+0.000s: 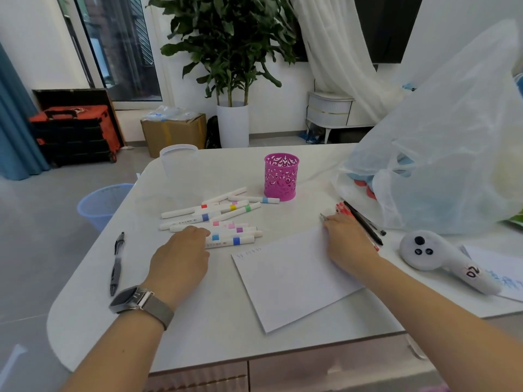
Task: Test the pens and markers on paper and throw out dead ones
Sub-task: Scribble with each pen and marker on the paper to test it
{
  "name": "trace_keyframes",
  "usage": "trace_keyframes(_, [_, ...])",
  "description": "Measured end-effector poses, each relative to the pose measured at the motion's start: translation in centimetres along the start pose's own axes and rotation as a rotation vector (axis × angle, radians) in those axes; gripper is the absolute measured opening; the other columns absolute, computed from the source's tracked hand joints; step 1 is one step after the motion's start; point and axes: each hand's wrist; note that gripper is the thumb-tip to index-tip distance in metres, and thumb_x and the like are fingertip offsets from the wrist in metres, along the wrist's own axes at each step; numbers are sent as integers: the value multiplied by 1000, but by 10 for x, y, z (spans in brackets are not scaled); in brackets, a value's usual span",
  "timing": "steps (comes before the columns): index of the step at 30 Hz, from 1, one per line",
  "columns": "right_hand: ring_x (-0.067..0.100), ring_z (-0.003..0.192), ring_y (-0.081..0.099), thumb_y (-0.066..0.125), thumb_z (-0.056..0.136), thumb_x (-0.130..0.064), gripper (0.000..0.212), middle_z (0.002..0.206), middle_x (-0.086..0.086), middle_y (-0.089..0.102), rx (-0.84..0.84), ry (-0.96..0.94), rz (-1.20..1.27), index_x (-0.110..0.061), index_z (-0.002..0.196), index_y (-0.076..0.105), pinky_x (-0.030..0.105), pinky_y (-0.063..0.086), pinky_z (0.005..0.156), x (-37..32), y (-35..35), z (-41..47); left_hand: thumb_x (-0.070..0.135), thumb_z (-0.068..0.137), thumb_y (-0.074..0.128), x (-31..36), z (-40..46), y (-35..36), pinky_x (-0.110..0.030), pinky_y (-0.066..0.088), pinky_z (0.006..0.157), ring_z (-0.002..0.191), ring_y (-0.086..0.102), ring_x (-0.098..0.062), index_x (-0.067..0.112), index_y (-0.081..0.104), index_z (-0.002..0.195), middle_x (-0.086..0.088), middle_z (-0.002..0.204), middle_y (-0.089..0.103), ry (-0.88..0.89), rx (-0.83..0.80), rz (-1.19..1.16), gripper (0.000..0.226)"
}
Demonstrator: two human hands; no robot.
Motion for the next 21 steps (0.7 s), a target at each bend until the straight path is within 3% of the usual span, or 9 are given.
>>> trace_keyframes(4, [26, 128, 35, 37, 94, -7, 41, 143, -4, 42, 44, 91, -194, -18, 131, 51, 39, 29, 100, 5, -8, -5, 27, 96, 44, 1, 5, 5, -33, 45, 91, 114, 45, -19, 25, 47, 129, 2, 124, 48, 18, 17, 88, 33])
trace_keyframes(7, [28, 132, 30, 42, 90, -5, 45, 148, -1, 36, 83, 69, -177, -20, 130, 55, 39, 26, 102, 3, -11, -6, 26, 96, 43, 0, 7, 8, -33, 45, 88, 111, 46, -19, 27, 51, 124, 2, 120, 51, -4, 21, 97, 28])
trace_keyframes(9, [31, 129, 37, 52, 83, 0, 46, 142, 3, 46, 176, 17, -60, -19, 123, 62, 41, 30, 99, -3, -15, -6, 24, 96, 42, -1, 8, 9, -32, 42, 83, 108, 47, -19, 26, 53, 118, 2, 115, 53, -22, 16, 98, 25])
trace_keyframes(11, [37, 109, 52, 62, 69, 7, 46, 123, 9, 62, 285, -96, 51, -14, 109, 70, 44, 41, 86, -14, -18, -7, 20, 96, 41, 1, 7, 9, -31, 41, 79, 105, 47, -20, 22, 52, 115, 0, 111, 52, -31, 11, 118, 23])
trace_keyframes(14, [32, 101, 55, 61, 66, 9, 49, 111, 5, 66, 324, -240, 152, -15, 108, 69, 43, 48, 79, -37, -24, -11, 13, 93, 43, 6, 8, 7, -32, 43, 78, 106, 44, -23, 16, 49, 115, -4, 113, 50, -32, 34, 110, 23])
trace_keyframes(18, [20, 109, 49, 57, 83, -4, 48, 120, -2, 59, 282, -338, 261, -21, 128, 56, 30, 43, 86, -64, -25, -22, 10, 93, 45, 16, 12, -3, -35, 45, 87, 108, 47, -27, 12, 51, 116, -8, 115, 51, -84, 31, -202, 23])
trace_keyframes(21, [9, 94, 53, 61, 89, -22, 60, 112, -11, 54, 205, -248, 477, -31, 142, 33, 27, 50, 81, -79, -28, -26, 19, 99, 40, 30, 7, -14, -25, 39, 71, 91, 49, -15, 12, 51, 118, -2, 110, 53, -54, -22, -437, 23])
Point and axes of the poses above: each hand's wrist, its own z-axis towards the middle knuckle, its own y-axis out of the palm, x = y × z
